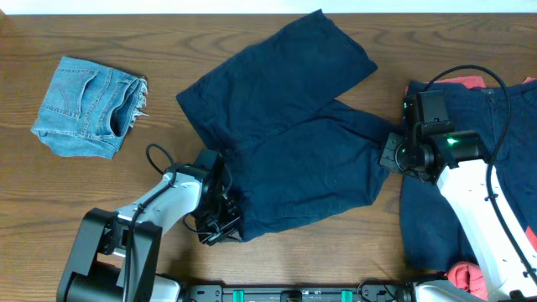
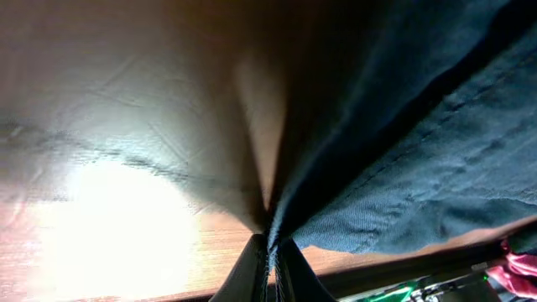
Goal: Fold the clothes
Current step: 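Drag the left side of the navy shorts downward with the left gripper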
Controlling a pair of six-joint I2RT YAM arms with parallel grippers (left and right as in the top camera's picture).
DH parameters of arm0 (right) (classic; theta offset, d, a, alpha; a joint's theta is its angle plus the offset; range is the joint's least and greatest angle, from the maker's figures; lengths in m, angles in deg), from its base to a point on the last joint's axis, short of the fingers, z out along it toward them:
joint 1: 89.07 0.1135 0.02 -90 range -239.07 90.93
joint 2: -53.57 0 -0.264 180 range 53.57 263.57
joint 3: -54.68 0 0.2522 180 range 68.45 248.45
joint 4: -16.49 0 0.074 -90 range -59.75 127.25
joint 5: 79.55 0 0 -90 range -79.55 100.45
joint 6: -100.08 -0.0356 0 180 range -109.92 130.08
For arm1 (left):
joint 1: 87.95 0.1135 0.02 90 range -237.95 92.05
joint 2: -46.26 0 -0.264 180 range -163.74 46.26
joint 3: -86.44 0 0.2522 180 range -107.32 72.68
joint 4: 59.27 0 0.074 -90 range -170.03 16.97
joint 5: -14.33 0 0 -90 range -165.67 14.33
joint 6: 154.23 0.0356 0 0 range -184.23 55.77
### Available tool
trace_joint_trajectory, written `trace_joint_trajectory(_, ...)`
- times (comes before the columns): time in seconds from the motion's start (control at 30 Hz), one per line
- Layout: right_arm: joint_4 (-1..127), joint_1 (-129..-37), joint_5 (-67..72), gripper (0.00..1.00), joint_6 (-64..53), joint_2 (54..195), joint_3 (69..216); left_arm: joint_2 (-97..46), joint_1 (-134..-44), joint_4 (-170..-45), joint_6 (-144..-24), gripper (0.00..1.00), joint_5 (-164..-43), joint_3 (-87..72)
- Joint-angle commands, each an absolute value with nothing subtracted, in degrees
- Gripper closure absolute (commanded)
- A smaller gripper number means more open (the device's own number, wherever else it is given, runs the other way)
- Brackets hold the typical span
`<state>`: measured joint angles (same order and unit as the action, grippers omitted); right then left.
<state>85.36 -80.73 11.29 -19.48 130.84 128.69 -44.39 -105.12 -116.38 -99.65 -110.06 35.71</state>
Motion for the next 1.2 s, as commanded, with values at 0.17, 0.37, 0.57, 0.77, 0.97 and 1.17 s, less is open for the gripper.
trace_joint_trajectory(0.17, 86.50, -80.91, 12.58, 0.89, -20.07, 130.84, 128.96, -39.26, -95.88, -123.25, -92.28, 0.94, -107.64, 33.85)
trace_joint_trajectory(0.37, 86.46, -80.91, 12.56, 0.89, -20.10, 130.84, 128.96, -33.57, -91.09, -123.55, -90.97, 0.94, -100.03, 33.85)
trace_joint_trajectory(0.57, 86.41, -80.91, 12.54, 0.88, -20.12, 130.84, 128.96, -33.49, -93.21, -125.28, -91.69, 0.59, -102.04, 34.95)
trace_joint_trajectory(0.77, 86.43, -80.91, 12.54, 0.88, -20.12, 130.84, 128.96, -33.47, -97.74, -123.93, -101.13, 0.27, -102.41, 39.34)
trace_joint_trajectory(0.97, 86.24, -80.91, 12.54, 0.88, -20.12, 130.84, 128.96, -33.49, -98.98, -113.26, -105.02, 0.26, -102.39, 43.78)
trace_joint_trajectory(1.17, 86.35, -80.91, 12.54, 0.88, -20.12, 130.84, 128.96, -33.47, -98.96, -108.41, -105.05, 0.46, -101.89, 44.08)
